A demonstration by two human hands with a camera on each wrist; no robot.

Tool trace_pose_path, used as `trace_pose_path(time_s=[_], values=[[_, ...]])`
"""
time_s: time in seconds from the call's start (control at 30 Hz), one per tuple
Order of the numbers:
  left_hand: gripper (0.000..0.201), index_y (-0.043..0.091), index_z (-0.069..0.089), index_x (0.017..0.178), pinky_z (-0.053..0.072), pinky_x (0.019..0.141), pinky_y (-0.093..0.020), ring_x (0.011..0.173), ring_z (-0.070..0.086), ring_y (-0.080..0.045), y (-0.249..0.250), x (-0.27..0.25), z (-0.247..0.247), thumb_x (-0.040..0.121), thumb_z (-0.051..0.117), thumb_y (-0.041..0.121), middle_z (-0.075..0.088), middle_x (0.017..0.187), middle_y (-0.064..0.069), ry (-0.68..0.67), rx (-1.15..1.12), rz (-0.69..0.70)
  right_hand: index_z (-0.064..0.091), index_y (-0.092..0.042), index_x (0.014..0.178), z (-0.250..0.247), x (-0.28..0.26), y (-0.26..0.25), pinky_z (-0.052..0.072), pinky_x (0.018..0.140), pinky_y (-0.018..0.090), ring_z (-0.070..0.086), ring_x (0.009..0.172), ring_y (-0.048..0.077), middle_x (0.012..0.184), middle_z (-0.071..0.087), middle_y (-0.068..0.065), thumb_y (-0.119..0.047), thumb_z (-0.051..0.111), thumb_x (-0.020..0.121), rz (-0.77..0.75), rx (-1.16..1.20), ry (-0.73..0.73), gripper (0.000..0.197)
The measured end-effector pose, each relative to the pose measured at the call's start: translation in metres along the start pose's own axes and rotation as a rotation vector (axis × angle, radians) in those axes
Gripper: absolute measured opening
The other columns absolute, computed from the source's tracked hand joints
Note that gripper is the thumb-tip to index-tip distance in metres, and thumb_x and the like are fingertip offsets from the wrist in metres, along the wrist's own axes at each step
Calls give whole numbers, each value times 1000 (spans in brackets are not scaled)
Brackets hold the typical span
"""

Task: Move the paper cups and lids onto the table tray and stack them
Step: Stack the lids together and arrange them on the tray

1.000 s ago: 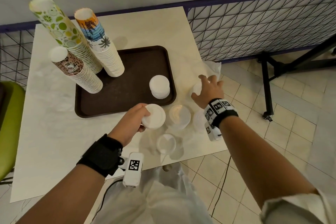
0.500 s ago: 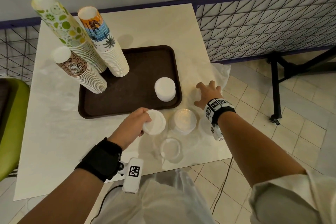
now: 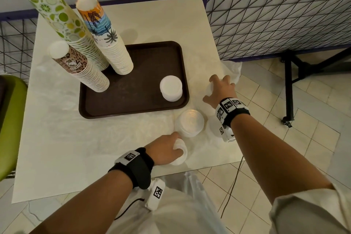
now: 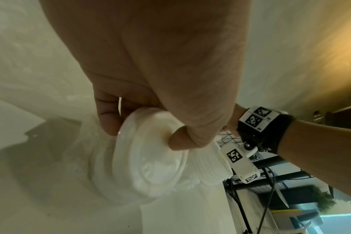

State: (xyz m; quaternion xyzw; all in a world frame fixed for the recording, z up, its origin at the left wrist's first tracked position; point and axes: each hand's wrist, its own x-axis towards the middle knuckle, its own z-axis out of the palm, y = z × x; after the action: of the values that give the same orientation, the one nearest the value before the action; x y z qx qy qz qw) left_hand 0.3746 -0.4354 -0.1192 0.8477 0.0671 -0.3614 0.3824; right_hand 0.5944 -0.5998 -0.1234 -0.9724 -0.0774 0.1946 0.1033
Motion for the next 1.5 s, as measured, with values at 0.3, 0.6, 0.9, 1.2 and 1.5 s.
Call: trace_pose_path(time_s=[0.3, 0.6, 0.9, 1.2, 1.5], values=[[61, 21, 45, 145, 44, 110, -41, 122, 50, -28, -5, 4, 8, 91, 66, 42, 41, 134, -6, 85, 99, -23, 43, -32, 129, -7, -18, 7, 49, 85, 46, 48, 112, 39, 128, 41, 9, -38, 81, 71, -23, 146, 60, 69], [64, 26, 47, 142, 45, 105, -40, 121, 50, -25, -9, 6, 6, 86, 73, 42, 51, 129, -4, 80, 107, -22, 48, -31, 128, -20, -15, 17, 52, 89, 41, 51, 112, 32, 128, 44, 8, -34, 83, 69, 12, 388, 112, 69], [56, 20, 48, 136, 47, 96, -31, 112, 57, -21, -11, 8, 4, 88, 75, 32, 55, 130, -3, 54, 51, -8, 50, -30, 127, -25, -4, 26, 46, 78, 32, 50, 104, 23, 126, 48, 7, -33, 82, 70, 123, 547, 167, 66], [66, 24, 45, 143, 44, 104, -30, 121, 53, -16, -13, 6, 0, 86, 75, 35, 53, 138, 3, 62, 4, 22, 50, -39, 119, -50, -18, 25, 63, 68, 45, 63, 98, 29, 119, 55, 3, -50, 78, 56, 172, 712, 310, 70], [82, 24, 46, 144, 46, 102, -30, 122, 56, -17, -22, 3, 8, 75, 87, 40, 58, 135, 4, 95, -4, 28, 54, -33, 116, -24, -154, 12, 51, 65, 18, 62, 82, -1, 106, 62, -7, -29, 86, 69, -113, 810, -13, 56]])
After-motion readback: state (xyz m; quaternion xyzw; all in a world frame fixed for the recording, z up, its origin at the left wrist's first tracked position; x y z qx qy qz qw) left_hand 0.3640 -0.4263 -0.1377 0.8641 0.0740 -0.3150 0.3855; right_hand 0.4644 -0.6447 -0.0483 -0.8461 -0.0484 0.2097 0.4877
